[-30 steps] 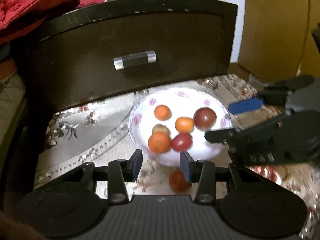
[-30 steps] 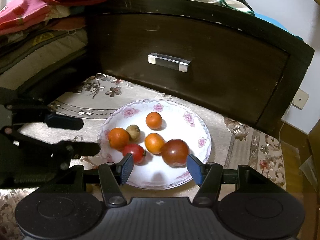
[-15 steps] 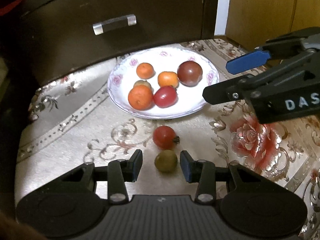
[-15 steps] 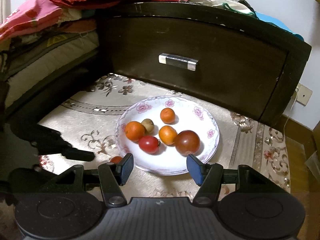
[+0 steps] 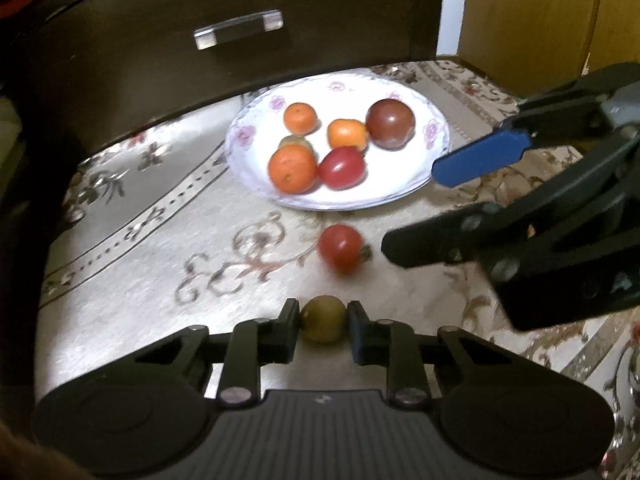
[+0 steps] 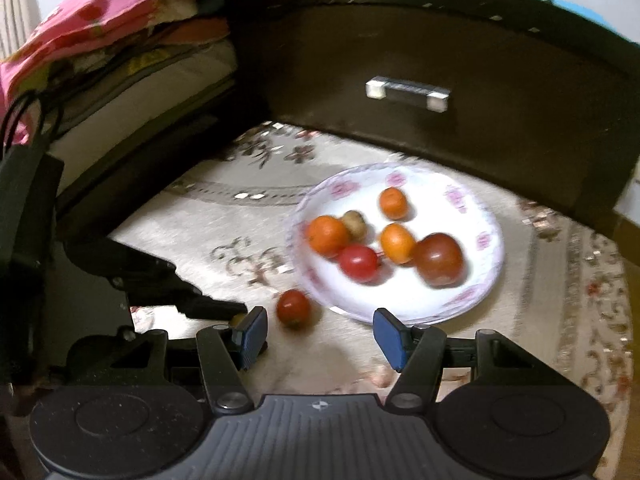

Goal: Organize fruits
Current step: 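Grasp a small brown kiwi with the left gripper while the right gripper grasps a red tomato, then carry the kiwi and red tomato over the white bowl with both grippers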

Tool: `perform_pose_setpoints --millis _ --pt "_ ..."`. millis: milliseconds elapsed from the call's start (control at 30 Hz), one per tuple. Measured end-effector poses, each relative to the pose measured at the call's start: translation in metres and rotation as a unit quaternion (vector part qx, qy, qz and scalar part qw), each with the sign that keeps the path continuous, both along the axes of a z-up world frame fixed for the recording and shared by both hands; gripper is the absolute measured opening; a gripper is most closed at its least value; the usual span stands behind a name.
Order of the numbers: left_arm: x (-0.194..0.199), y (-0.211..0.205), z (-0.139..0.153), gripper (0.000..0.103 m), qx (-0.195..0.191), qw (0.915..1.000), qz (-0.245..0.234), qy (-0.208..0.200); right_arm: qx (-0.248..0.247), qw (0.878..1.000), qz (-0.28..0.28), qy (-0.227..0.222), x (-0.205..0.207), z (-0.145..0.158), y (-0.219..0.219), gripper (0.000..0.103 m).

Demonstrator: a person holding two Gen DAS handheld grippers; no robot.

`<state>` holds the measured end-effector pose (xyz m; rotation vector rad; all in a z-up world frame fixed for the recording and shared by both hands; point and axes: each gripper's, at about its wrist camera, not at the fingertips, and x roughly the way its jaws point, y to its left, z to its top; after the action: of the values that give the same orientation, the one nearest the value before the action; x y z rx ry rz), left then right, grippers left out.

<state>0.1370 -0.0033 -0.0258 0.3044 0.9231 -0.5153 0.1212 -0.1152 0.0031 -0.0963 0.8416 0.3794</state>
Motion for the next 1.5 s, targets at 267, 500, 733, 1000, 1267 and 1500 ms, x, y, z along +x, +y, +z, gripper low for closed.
perform_pose_setpoints --millis 267,500,733,1000,1267,1500 --pt "0.001 0.013 0.000 0.032 0.008 0.9999 0.006 0.013 0.019 0.999 0.029 0.027 0.019 -0.020 0.025 0.050" --pt "0.002 0.014 -0.001 0.033 0.003 0.9999 0.007 0.015 0.014 0.999 0.012 0.040 0.034 -0.038 0.032 0.044" --pt "0.000 0.012 0.000 0.032 0.005 0.9999 0.011 0.012 0.008 0.999 -0.007 0.047 0.039 -0.041 0.022 0.023" --pt "-0.019 0.002 0.008 0.032 0.004 0.9998 -0.009 0.016 -0.017 0.998 -0.001 0.062 -0.005 -0.026 0.001 0.023" --pt "-0.035 -0.015 0.003 0.032 0.021 0.9991 -0.033 0.015 -0.072 0.994 0.011 0.076 -0.045 -0.031 -0.013 0.025" --pt "-0.036 -0.015 0.003 0.046 0.033 0.9990 -0.025 0.014 -0.070 0.995 0.010 0.067 -0.045 -0.034 -0.013 0.041"
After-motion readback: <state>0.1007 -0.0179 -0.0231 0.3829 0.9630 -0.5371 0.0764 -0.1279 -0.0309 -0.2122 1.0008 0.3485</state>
